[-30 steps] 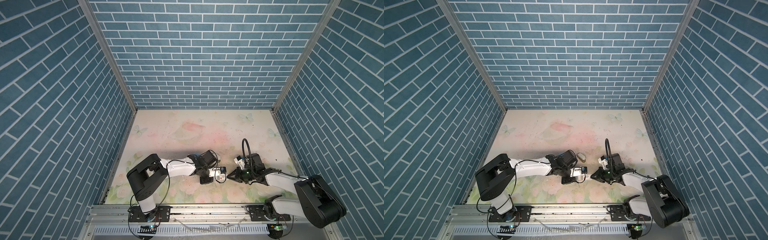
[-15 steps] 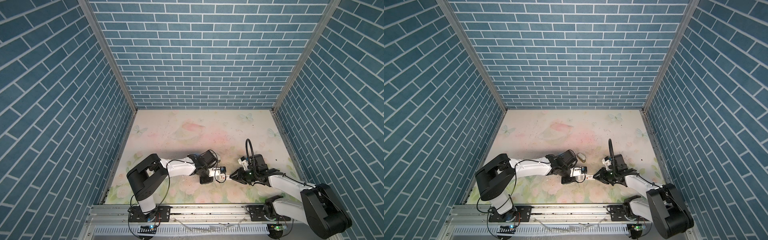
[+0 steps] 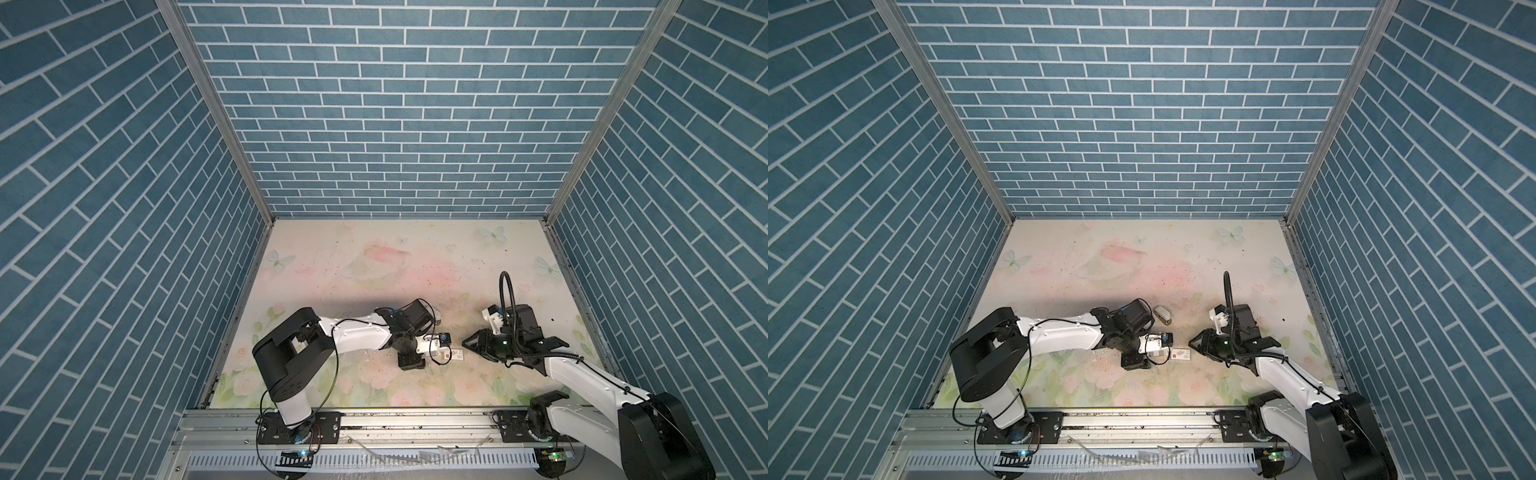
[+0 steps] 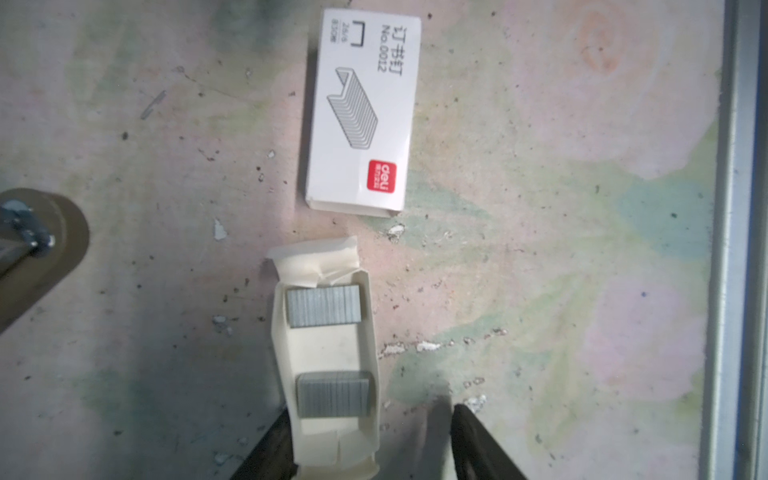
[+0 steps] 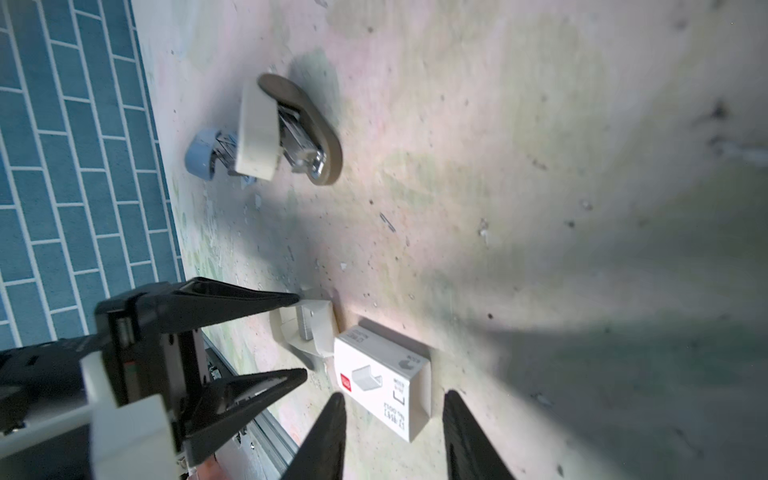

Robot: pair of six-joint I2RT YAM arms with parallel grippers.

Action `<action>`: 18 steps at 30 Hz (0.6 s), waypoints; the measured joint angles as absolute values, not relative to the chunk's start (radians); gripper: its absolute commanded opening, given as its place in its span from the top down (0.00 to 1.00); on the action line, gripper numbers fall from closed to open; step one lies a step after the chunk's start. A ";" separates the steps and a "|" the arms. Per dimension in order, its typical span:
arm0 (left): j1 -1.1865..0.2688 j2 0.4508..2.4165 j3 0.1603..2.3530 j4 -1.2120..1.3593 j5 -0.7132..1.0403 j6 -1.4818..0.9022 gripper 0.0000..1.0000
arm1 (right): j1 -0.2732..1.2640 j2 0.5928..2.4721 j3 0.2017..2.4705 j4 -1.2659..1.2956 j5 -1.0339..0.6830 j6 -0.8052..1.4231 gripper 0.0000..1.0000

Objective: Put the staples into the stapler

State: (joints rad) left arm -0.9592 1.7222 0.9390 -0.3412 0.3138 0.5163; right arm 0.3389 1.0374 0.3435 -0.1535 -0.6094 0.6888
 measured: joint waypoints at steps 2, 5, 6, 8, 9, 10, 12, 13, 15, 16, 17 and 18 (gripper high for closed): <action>-0.960 1.722 0.945 -0.355 0.312 0.517 0.38 | 0.332 1.029 0.355 -0.155 -0.603 0.688 0.60; -0.959 1.722 0.953 -0.365 0.309 0.517 0.36 | 0.324 1.028 0.362 -0.157 -0.596 0.688 0.60; -0.959 1.722 0.953 -0.364 0.308 0.516 0.35 | 0.322 1.028 0.362 -0.158 -0.595 0.688 0.60; -0.959 1.722 0.953 -0.364 0.307 0.514 0.33 | 0.318 1.028 0.362 -0.158 -0.594 0.688 0.60; -0.959 1.722 0.953 -0.362 0.307 0.512 0.32 | 0.316 1.028 0.362 -0.158 -0.594 0.688 0.60; -0.959 1.722 0.953 -0.359 0.307 0.511 0.31 | 0.315 1.028 0.362 -0.159 -0.593 0.688 0.60; -0.959 1.722 0.951 -0.351 0.307 0.509 0.29 | 0.313 1.028 0.362 -0.159 -0.593 0.688 0.60; -0.959 1.722 0.950 -0.346 0.305 0.508 0.28 | 0.313 1.028 0.362 -0.159 -0.593 0.688 0.60; -0.959 1.722 0.949 -0.338 0.301 0.508 0.25 | 0.312 1.028 0.362 -0.158 -0.594 0.688 0.60; -0.959 1.722 0.949 -0.333 0.299 0.508 0.24 | 0.311 1.028 0.362 -0.158 -0.595 0.688 0.60; -0.959 1.722 0.949 -0.329 0.298 0.508 0.23 | 0.311 1.028 0.362 -0.158 -0.597 0.688 0.60; -0.959 1.722 0.948 -0.325 0.295 0.508 0.21 | 0.311 1.028 0.362 -0.157 -0.600 0.688 0.60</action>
State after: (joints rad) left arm -0.9592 1.7218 0.9482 -0.3248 0.2955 0.5079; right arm 0.3107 1.0275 0.3618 -0.1574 -0.5999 0.6876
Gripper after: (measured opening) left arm 0.764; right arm 0.401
